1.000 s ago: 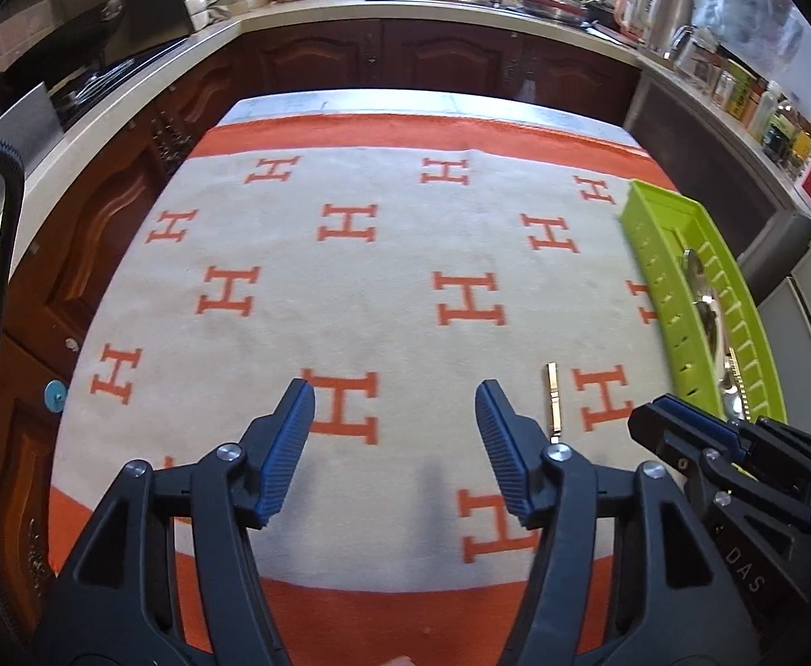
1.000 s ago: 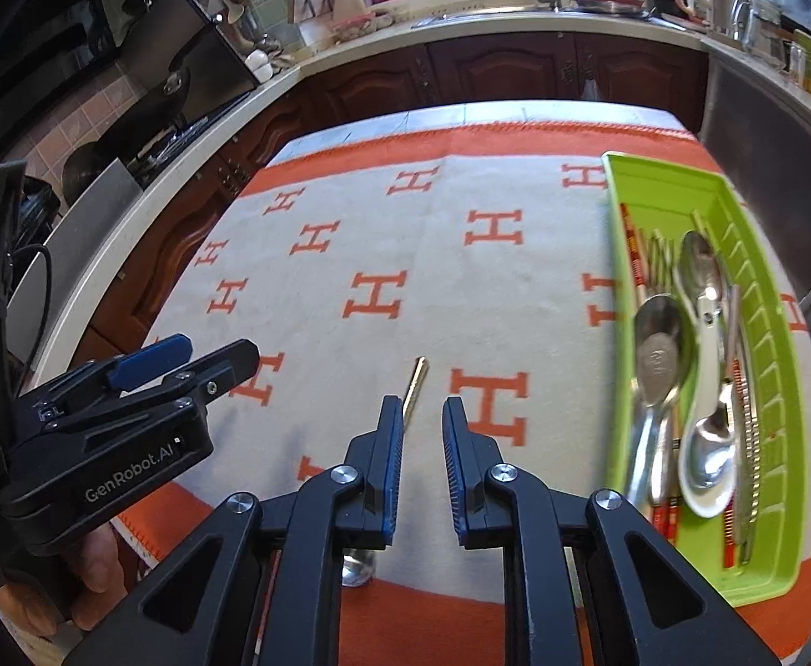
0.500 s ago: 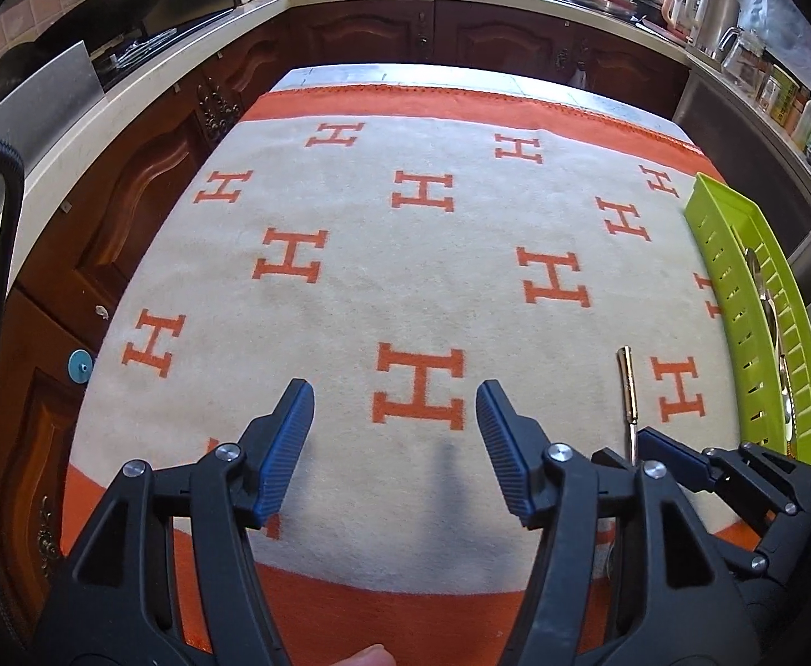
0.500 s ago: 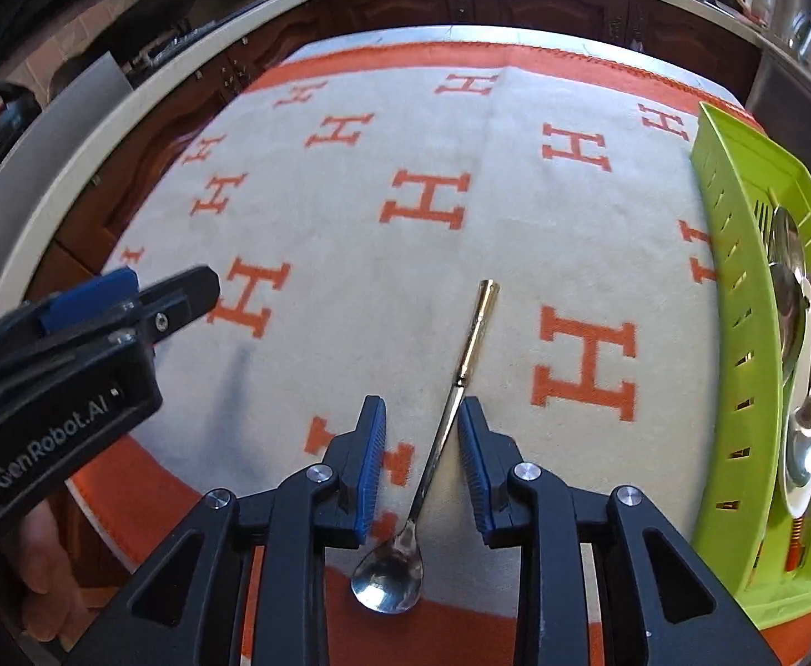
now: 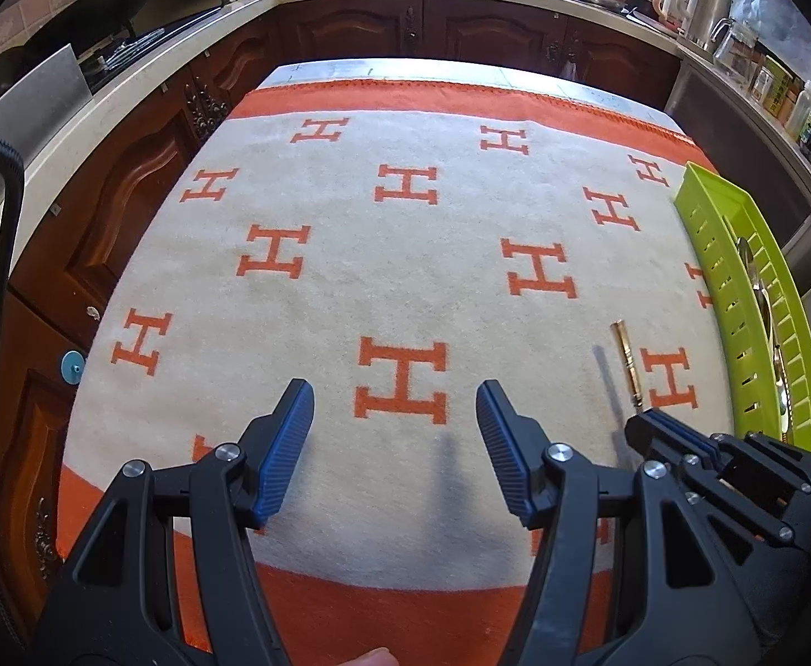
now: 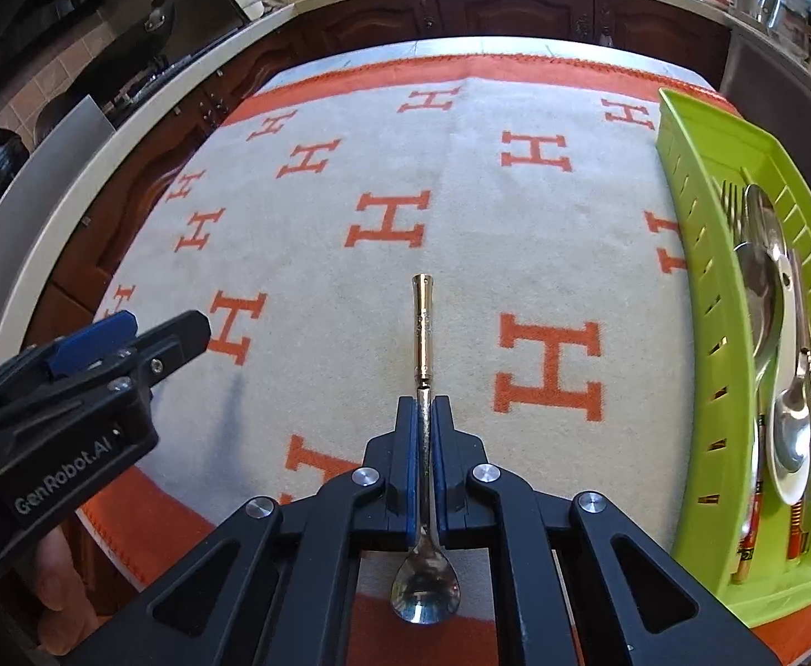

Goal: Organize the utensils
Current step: 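Lift the gold-handled spoon and carry it over the tray with the right tool, then lower the gold-handled spoon into the tray and open the right tool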

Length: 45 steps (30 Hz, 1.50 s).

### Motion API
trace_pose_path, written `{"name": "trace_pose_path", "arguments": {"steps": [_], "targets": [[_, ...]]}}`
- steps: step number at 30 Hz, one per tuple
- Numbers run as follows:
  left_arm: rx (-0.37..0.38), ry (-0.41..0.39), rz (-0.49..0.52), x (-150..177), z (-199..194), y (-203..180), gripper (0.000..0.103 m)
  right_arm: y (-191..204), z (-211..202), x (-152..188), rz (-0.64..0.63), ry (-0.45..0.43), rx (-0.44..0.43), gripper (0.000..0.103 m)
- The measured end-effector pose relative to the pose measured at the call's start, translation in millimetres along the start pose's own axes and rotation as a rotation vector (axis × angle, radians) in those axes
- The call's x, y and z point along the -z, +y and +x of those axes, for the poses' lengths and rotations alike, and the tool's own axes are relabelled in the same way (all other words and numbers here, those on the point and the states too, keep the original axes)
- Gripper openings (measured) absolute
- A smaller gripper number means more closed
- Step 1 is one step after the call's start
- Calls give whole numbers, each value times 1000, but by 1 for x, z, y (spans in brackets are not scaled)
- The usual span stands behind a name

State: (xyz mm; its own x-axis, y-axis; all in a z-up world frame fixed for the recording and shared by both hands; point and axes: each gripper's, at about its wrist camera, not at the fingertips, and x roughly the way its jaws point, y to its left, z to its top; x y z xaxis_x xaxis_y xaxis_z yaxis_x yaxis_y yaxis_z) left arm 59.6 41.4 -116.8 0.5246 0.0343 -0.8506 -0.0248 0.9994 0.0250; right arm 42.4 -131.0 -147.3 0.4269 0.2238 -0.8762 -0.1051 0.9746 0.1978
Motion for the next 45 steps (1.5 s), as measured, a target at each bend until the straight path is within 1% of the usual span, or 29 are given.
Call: {"name": "trace_pose_path", "arguments": {"steps": [1, 6, 13, 16, 18, 21, 23, 24, 25, 28, 30, 33, 35, 36, 37, 39, 42, 43, 44, 45], "targets": [[0, -1, 1, 0, -1, -1, 58, 0, -6, -1, -2, -17, 1, 4], [3, 7, 10, -2, -2, -7, 58, -3, -34, -1, -11, -98, 25, 4], [-3, 5, 55, -7, -8, -29, 58, -14, -67, -6, -2, -177, 52, 4], [13, 11, 81, -14, -10, -44, 60, -27, -82, -11, 15, -204, 62, 4], [30, 9, 90, -20, -12, -53, 61, -39, -92, -15, 26, -227, 85, 4], [56, -17, 106, -33, -17, -70, 62, -61, -104, -22, 48, -257, 125, 4], [68, -44, 126, -42, -22, -85, 63, -77, -109, -27, 63, -268, 147, 4], [73, -60, 138, -47, -24, -92, 66, -85, -112, -29, 71, -274, 160, 4], [77, -73, 149, -50, -25, -99, 70, -97, -115, -32, 83, -276, 174, 4], [80, -113, 201, -60, -27, -124, 77, -124, -115, -42, 106, -262, 187, 4], [66, -124, 223, -65, -25, -138, 77, -143, -112, -49, 122, -248, 200, 4], [51, -118, 239, -72, -19, -153, 77, -171, -99, -61, 141, -201, 208, 5], [45, -109, 237, -75, -15, -161, 77, -185, -89, -67, 138, -156, 208, 7], [43, -106, 235, -76, -13, -163, 77, -190, -86, -68, 139, -148, 209, 9], [39, -101, 234, -78, -11, -166, 77, -193, -84, -68, 139, -146, 207, 10], [31, -100, 236, -77, -8, -166, 77, -198, -84, -68, 138, -149, 198, 18], [21, -100, 229, -77, -6, -167, 77, -200, -90, -66, 133, -173, 187, 23], [22, -97, 226, -77, -5, -167, 77, -197, -91, -66, 134, -181, 183, 23], [24, -96, 224, -76, -6, -165, 77, -189, -90, -67, 136, -187, 176, 26], [24, -96, 222, -75, -6, -164, 77, -190, -93, -67, 140, -194, 168, 28]]}}
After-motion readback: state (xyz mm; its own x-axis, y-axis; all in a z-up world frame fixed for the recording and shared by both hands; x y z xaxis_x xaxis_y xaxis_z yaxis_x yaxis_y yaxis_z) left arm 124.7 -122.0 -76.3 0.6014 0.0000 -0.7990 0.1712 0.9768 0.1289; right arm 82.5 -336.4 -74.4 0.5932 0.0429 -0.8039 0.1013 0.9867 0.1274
